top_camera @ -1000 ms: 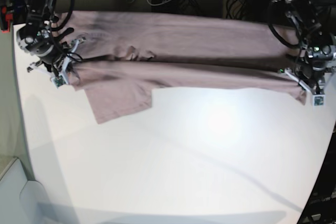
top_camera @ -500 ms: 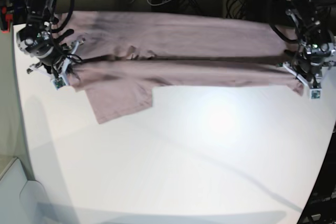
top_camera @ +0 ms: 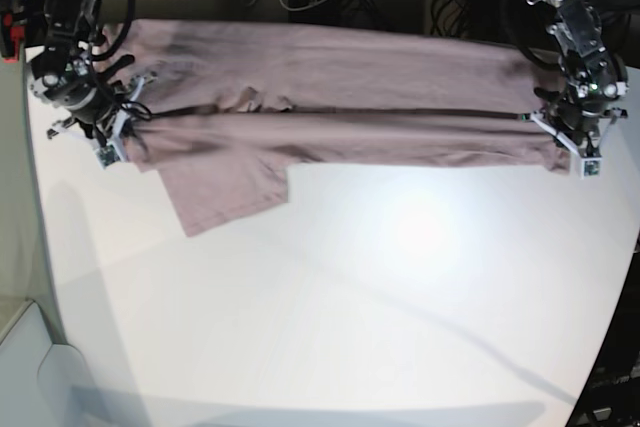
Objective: Layout the t-shirt on the table in an organized manner, then fold the t-shirt properly
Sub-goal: 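Lower the folded hem edge with both grippers onto the strip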
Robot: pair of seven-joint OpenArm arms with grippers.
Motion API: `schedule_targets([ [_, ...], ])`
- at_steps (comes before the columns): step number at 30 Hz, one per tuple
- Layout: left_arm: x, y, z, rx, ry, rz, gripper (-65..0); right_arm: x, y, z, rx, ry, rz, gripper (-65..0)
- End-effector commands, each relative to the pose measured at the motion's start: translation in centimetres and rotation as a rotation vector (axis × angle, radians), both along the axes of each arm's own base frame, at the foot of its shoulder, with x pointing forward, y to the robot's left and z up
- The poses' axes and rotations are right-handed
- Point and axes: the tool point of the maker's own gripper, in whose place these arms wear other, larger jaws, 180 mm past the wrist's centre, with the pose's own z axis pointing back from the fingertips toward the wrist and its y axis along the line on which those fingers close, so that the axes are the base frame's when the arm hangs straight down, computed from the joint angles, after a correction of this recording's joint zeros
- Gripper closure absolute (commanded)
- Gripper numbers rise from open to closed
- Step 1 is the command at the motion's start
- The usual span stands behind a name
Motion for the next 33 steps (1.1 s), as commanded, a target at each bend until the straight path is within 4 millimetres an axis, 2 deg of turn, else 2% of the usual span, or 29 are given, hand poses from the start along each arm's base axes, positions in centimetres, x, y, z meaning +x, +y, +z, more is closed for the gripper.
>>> schedule_targets([
  [1,-0.2,0.7,0.3,0.023,0.016,0.007,-0.2,0.5,-0.9,0.9,-0.028,-0.025,-0.005,0.0],
  [5,-0.1,0.5,0.1,0.018,0.016,0.005,-0.2,-0.3,-1.6,0.6,-0.052,0.002,0.002,0.0],
  [13,0.0,0.4,0.2,0.018,0.014,0.005,-0.2,-0.8,-1.3,-0.1,-0.066,0.050,0.017,-1.1],
  [15,0.0,0.4,0.2,0.018,0.014,0.005,-0.2,-0.8,-1.3,0.0,-0.068,0.049,0.018,-7.5],
  [19,0.0,0.4,0.2,0.018,0.014,0.005,-0.2,-0.7,-2.3,0.5,-0.092,0.043,0.016,-26.0],
  [20,0.0,0.4,0.3,0.019,0.012,0.004,-0.2,-0.6,-2.3,0.6,-0.093,0.040,0.015,-29.0],
  [23,0.0,0.4,0.3,0.018,0.011,0.004,-0.2,-0.5,-4.6,2.6,-0.147,0.001,-0.011,-36.0],
  [26,0.0,0.4,0.3,0.019,0.010,0.004,-0.2,-0.3,-5.6,4.6,-0.179,-0.049,-0.034,-38.7],
  [31,0.0,0.4,0.5,0.021,0.006,0.006,-0.2,0.7,-5.4,6.8,-0.209,-0.104,-0.025,-39.3],
  [33,0.0,0.4,0.5,0.021,0.006,0.006,-0.2,1.8,-4.7,7.5,-0.210,-0.121,-0.016,-39.3],
])
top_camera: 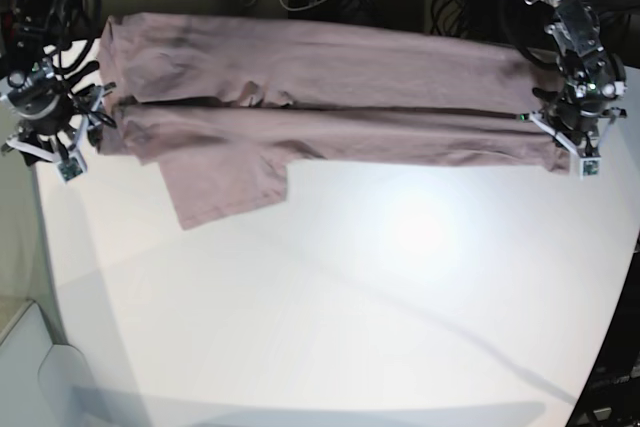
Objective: Layout the t-shirt on the table in an organized manner, then fold the t-shirt properly
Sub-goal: 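Lower the folded hem edge with both grippers onto the strip, then move the right gripper to the strip's end and pinch the fabric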
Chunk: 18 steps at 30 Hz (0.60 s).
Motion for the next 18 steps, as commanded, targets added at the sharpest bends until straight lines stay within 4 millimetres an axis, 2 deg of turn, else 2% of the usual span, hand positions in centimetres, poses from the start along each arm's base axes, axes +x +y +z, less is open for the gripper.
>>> schedule_targets([
  [1,-0.2,0.7,0.4,0.021,0.008,0.009,-0.2,1.8,0.4,1.7,-0.016,-0.053,0.027,-39.3],
  [3,-0.2,0.7,0.4,0.021,0.008,0.009,-0.2,3.0,1.8,1.9,-0.026,-0.036,0.058,-39.3],
  [7,-0.2,0.6,0.4,0.021,0.012,0.007,-0.2,6.4,6.0,1.6,-0.011,0.000,0.141,-39.3],
  [9,-0.2,0.6,0.4,0.021,0.012,0.007,-0.2,7.8,7.1,1.4,0.011,0.012,0.146,-39.3],
  [14,-0.4,0.7,0.3,0.021,0.016,0.010,-0.2,10.0,8.7,-1.3,0.106,0.086,0.121,-39.3],
  [18,-0.4,0.8,0.3,0.021,0.016,0.011,-0.2,10.2,9.3,-4.0,0.164,0.165,0.103,-39.3],
])
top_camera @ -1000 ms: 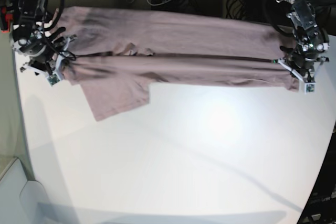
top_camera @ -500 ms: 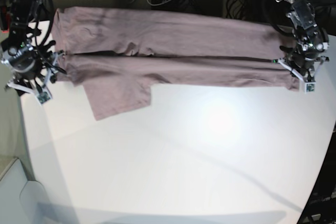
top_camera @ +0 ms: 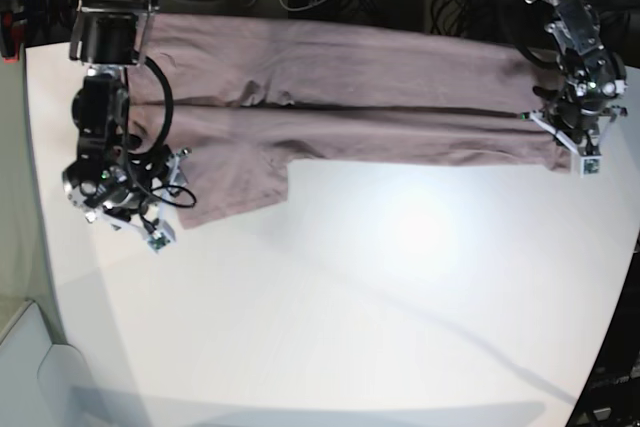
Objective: Layout the t-shirt on the table in an organized manner, then fold the t-shirt properly
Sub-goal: 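Move the right gripper to the strip's end and pinch the fabric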
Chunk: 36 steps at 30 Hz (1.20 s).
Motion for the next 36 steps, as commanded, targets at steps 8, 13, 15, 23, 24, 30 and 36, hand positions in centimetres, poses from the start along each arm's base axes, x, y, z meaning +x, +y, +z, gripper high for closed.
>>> schedule_targets([
  [8,-0.1,0.7,0.4,0.024,0.012,0.005,-0.2,0.6,0.7,0.2,0.029,-0.016,-0.005,-38.8],
  [13,-0.1,0.7,0.4,0.024,0.012,0.005,-0.2,-0.5,1.8,-1.4,0.058,0.025,-0.002,-29.4],
  [15,-0.1,0.7,0.4,0.024,0.012,0.005,-0.2,-0.5,2.0,-1.5,0.068,0.016,0.001,-17.7],
  [23,-0.1,0.7,0.4,0.024,0.012,0.005,-0.2,-0.3,2.0,-0.2,0.055,-0.027,0.007,0.0],
  [24,-0.1,0.7,0.4,0.024,0.012,0.005,-0.2,-0.4,1.7,0.5,0.034,-0.040,0.007,0.0],
  [30,-0.1,0.7,0.4,0.025,0.011,0.005,-0.2,-1.5,0.4,5.6,-0.085,-0.129,-0.003,0.0],
  [36,0.0,0.7,0.5,0.025,0.008,0.005,-0.2,-3.8,-1.4,9.1,-0.207,-0.156,-0.030,0.0],
])
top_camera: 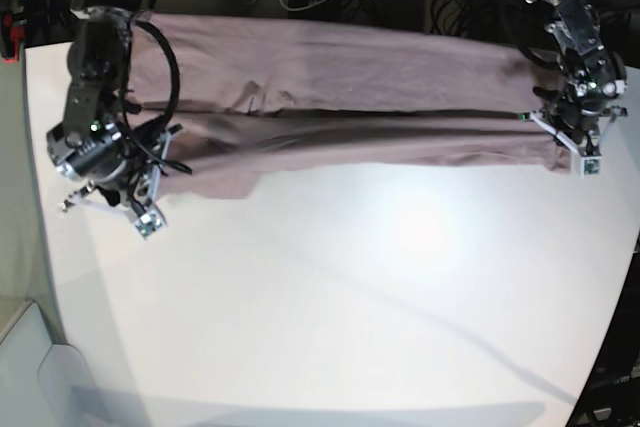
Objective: Layout the t-shirt on the table in an organized manner, then fold the t-shirt properly
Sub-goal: 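Move the right gripper to the strip's end and pinch the fabric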
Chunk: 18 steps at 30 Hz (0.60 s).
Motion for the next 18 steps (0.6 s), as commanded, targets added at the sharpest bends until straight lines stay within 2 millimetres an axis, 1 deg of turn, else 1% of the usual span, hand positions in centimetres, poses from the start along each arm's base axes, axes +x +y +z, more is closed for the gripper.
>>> schedule_targets([
  [1,0.0,0.7,0.5,0.024,0.008,0.004,-0.2,0.3,-1.1,1.5,-0.043,-0.034,-0.016,0.0],
  [4,0.0,0.7,0.4,0.023,0.009,0.005,-0.2,-1.4,-1.4,0.7,-0.060,0.006,-0.019,0.0],
  [8,0.1,0.6,0.4,0.022,0.009,0.003,-0.2,-3.7,-2.1,-1.0,-0.082,0.075,-0.016,0.0],
  [10,0.1,0.7,0.4,0.024,0.009,0.003,-0.2,-4.6,-2.7,-1.5,-0.103,0.102,-0.015,0.0],
  [18,0.1,0.8,0.5,0.027,0.009,0.003,-0.2,-7.4,-4.0,-2.9,-0.144,0.177,-0.005,0.0],
])
